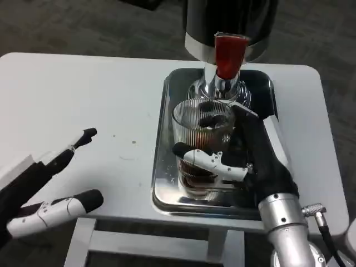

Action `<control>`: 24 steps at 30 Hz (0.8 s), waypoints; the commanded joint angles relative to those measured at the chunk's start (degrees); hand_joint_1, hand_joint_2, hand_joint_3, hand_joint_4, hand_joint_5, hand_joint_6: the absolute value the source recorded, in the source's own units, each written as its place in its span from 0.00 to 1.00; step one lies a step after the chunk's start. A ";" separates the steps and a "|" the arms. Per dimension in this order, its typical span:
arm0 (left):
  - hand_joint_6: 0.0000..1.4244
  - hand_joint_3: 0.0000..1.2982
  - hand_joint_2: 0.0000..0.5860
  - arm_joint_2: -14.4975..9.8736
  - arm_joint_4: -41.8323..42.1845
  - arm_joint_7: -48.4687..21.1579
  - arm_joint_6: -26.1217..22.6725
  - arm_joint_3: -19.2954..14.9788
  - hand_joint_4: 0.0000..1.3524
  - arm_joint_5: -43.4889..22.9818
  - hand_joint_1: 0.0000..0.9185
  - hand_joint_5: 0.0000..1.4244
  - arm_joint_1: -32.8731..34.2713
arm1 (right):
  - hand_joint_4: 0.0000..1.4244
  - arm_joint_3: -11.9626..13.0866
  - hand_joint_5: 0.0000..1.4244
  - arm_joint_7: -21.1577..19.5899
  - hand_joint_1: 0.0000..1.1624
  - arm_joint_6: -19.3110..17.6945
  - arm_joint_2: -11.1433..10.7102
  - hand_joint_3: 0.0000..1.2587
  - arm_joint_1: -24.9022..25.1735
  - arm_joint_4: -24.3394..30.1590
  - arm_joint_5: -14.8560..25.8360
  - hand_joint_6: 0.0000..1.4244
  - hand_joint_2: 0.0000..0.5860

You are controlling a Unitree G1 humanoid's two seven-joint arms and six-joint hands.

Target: Grasp the cup under the faucet to collect the drink, then remove the cup.

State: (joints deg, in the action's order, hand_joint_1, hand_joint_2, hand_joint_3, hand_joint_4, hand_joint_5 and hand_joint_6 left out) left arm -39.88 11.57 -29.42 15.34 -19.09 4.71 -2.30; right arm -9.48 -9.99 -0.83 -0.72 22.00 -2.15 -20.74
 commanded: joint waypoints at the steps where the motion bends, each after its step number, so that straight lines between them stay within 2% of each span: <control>1: 0.00 0.00 0.07 -1.02 0.05 -0.01 0.54 -0.03 0.00 -0.08 0.00 0.00 -0.66 | 0.42 -0.23 0.49 -0.70 0.70 0.34 0.67 0.44 -1.20 -0.29 -0.30 0.41 0.26; 8: 0.00 0.00 0.07 -1.12 -0.17 -0.11 0.62 0.02 0.00 -0.20 0.00 0.00 -0.44 | 0.43 -0.30 0.53 -1.76 0.72 -0.09 0.89 0.48 -1.30 -0.16 -0.59 0.50 0.27; 24: 0.00 0.00 0.07 -1.05 0.45 -0.15 0.14 0.48 0.00 0.03 0.00 0.00 -0.18 | 0.45 -0.90 0.57 -2.91 0.74 -1.57 0.57 0.50 -3.07 3.43 -2.05 0.59 0.29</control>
State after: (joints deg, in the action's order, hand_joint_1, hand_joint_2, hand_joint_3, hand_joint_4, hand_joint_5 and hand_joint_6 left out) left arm -39.97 11.56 -29.42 15.33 -19.00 4.71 -1.96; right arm -9.90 -11.91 -0.85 -0.36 20.26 -0.59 -22.08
